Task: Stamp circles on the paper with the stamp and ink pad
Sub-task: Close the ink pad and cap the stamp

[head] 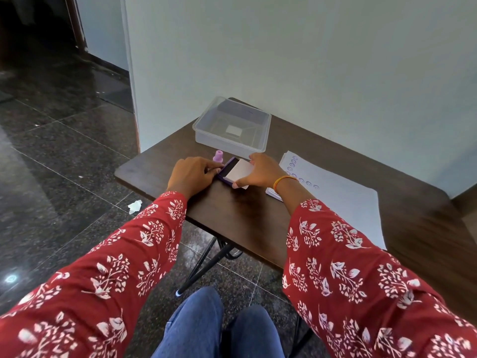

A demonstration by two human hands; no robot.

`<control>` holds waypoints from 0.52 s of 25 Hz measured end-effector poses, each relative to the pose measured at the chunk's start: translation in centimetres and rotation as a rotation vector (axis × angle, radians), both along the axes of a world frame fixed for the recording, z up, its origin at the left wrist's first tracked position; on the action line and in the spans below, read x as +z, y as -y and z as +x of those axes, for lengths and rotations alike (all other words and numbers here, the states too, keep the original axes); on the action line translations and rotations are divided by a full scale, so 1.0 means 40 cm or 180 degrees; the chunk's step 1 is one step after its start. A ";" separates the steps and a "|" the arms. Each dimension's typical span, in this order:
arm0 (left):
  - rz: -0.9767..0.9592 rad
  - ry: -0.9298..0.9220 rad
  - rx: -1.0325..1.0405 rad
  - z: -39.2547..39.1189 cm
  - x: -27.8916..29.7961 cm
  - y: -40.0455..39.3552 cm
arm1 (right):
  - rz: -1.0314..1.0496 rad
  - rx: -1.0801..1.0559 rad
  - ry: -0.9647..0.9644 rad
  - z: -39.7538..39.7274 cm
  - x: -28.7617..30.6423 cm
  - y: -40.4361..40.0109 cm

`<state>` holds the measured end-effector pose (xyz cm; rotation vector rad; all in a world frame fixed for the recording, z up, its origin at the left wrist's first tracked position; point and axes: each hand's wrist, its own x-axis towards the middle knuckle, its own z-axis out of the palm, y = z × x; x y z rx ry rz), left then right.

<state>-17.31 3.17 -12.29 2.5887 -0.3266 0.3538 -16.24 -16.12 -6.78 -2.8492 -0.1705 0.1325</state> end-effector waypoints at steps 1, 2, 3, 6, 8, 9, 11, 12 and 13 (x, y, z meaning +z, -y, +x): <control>0.0007 -0.0001 -0.0001 0.000 0.000 0.000 | -0.0024 0.0001 0.0009 0.000 0.001 -0.002; 0.0003 -0.0006 0.0002 0.000 0.001 -0.001 | -0.0043 0.0003 0.0012 0.000 0.001 -0.005; -0.0010 -0.0011 0.0007 0.000 0.002 -0.001 | -0.0063 0.0002 0.0013 0.000 0.001 -0.007; -0.0063 -0.0048 0.0031 0.000 0.003 -0.002 | -0.0161 -0.0009 0.0000 0.002 0.001 -0.016; -0.0078 -0.0075 0.0047 -0.001 0.004 0.000 | -0.0180 -0.0036 -0.0027 0.004 0.001 -0.023; -0.0087 -0.0091 0.0051 -0.001 0.006 0.000 | -0.0184 -0.0041 -0.0032 0.006 0.000 -0.028; -0.0141 -0.0143 0.0057 0.002 0.006 -0.002 | -0.0156 -0.0039 -0.0002 0.012 -0.004 -0.041; -0.0183 -0.0181 0.0061 0.002 0.005 -0.003 | -0.0122 -0.0048 0.0015 0.014 -0.006 -0.048; -0.0226 -0.0219 0.0070 0.003 0.004 -0.003 | -0.0085 -0.0059 0.0014 0.018 -0.006 -0.054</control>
